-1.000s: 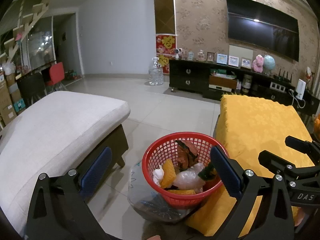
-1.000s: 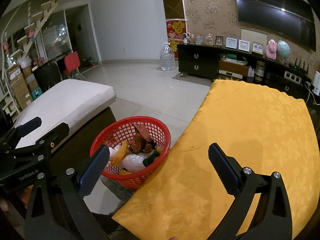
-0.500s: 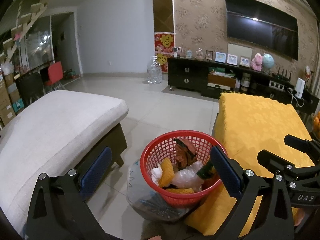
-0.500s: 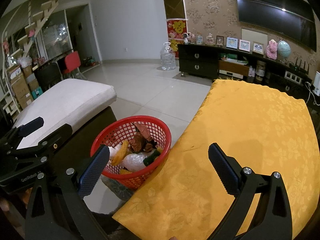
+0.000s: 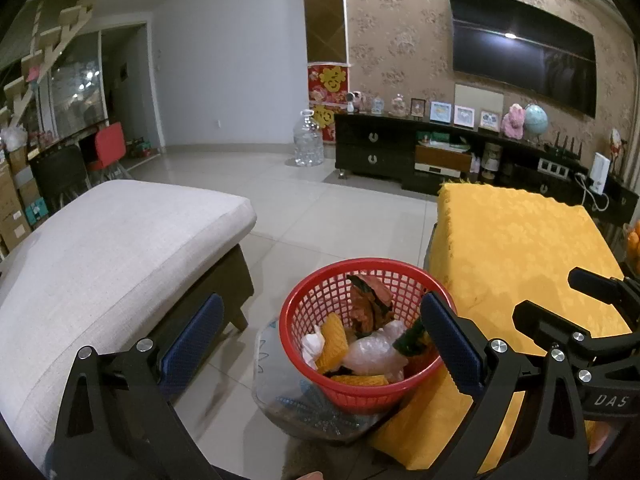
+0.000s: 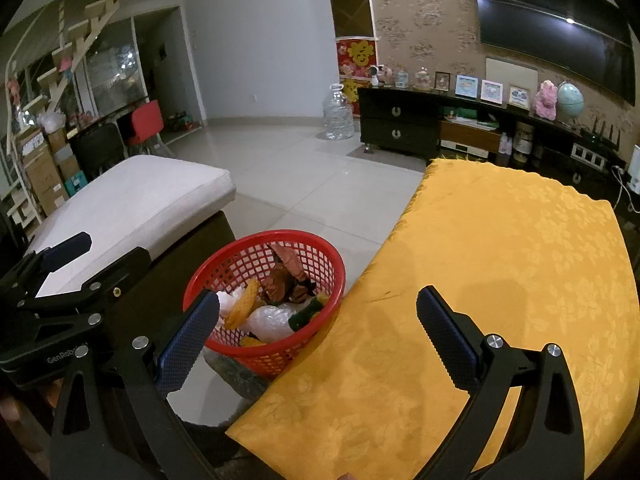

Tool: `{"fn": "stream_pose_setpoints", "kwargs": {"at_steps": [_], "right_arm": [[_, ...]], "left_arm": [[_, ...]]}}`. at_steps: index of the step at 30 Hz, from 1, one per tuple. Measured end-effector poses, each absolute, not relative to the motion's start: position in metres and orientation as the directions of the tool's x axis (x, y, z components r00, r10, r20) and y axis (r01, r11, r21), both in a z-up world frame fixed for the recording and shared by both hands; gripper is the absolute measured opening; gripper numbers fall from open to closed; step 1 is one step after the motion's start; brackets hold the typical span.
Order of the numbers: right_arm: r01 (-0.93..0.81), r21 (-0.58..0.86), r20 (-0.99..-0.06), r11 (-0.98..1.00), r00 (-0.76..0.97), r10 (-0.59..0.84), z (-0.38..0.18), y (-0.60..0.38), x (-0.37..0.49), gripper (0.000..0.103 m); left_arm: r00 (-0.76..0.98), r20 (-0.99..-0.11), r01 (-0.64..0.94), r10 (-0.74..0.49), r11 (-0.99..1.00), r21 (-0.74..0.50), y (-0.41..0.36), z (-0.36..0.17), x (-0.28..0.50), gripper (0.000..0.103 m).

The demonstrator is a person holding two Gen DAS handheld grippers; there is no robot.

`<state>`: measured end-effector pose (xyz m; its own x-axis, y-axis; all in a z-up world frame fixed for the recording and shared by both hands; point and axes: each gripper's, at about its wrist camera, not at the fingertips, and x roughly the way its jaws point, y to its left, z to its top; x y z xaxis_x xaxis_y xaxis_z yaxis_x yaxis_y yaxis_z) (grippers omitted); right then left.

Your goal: Collect trash

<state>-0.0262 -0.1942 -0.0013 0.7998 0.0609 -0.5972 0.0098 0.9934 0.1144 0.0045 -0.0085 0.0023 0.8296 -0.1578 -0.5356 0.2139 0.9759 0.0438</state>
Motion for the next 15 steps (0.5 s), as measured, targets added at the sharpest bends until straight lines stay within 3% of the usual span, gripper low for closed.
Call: {"fn": "stream_pose_setpoints", "kwargs": {"at_steps": [15], "right_arm": [[0.009, 0.114, -0.598, 0.993, 0.799, 0.061, -0.0016, -0.1931, -0.0263, 0.096]], "left_arm": [[0.83, -0.535, 0.215, -0.157, 0.976, 0.047, -0.0083, 0.0034, 0.0051, 0.095]]}}
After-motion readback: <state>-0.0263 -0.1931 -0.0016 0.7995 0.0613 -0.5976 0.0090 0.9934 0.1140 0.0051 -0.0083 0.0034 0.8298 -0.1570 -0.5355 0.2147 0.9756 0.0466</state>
